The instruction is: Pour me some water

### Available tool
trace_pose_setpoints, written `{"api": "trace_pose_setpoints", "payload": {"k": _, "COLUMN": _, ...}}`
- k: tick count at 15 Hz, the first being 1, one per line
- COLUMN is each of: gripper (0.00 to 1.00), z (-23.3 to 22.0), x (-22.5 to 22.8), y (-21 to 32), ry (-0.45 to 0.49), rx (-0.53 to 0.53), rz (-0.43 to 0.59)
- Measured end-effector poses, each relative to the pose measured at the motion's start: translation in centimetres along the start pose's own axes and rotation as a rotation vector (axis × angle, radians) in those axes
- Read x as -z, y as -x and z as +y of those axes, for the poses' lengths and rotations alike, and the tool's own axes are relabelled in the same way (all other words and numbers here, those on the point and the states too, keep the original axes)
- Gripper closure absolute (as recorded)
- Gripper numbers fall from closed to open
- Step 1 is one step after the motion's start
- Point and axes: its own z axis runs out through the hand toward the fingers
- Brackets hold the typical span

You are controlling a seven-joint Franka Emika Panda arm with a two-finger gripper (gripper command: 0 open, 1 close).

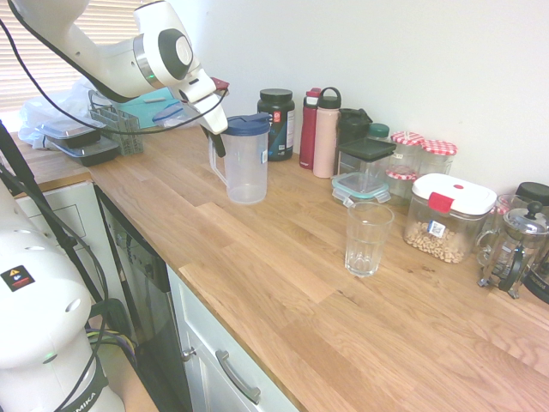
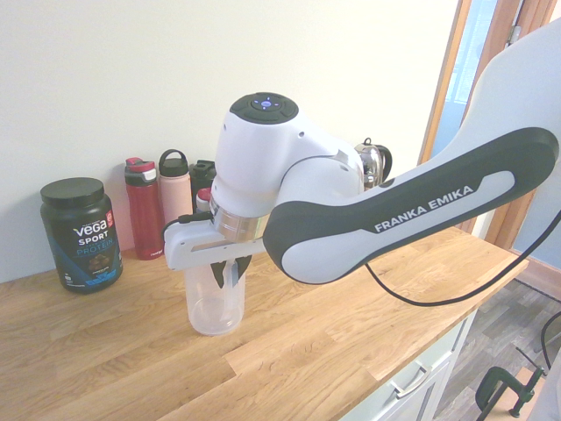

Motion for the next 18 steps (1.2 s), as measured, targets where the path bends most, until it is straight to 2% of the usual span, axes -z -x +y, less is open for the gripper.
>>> {"api": "trace_pose_setpoints", "payload": {"k": 5, "gripper": 1.00, "z": 0.1, "x": 0.5, "y": -0.6, "ry": -0.009, "rx": 0.002, "rz": -0.004}}
{"api": "trace_pose_setpoints", "payload": {"k": 8, "gripper": 1.00, "z": 1.6, "x": 3.7, "y": -3.2, "ry": -0.042, "rx": 0.054, "rz": -0.021}}
{"api": "trace_pose_setpoints", "payload": {"k": 11, "gripper": 1.00, "z": 5.7, "x": 7.6, "y": -8.6, "ry": -0.061, "rx": 0.177, "rz": -0.050}}
{"api": "trace_pose_setpoints", "payload": {"k": 13, "gripper": 1.00, "z": 9.0, "x": 9.0, "y": -12.8, "ry": -0.053, "rx": 0.268, "rz": -0.115}}
{"api": "trace_pose_setpoints", "payload": {"k": 15, "gripper": 1.00, "z": 12.9, "x": 9.8, "y": -18.2, "ry": -0.052, "rx": 0.318, "rz": -0.173}}
{"api": "trace_pose_setpoints", "payload": {"k": 18, "gripper": 1.00, "z": 18.3, "x": 11.8, "y": -23.4, "ry": -0.058, "rx": 0.374, "rz": -0.212}}
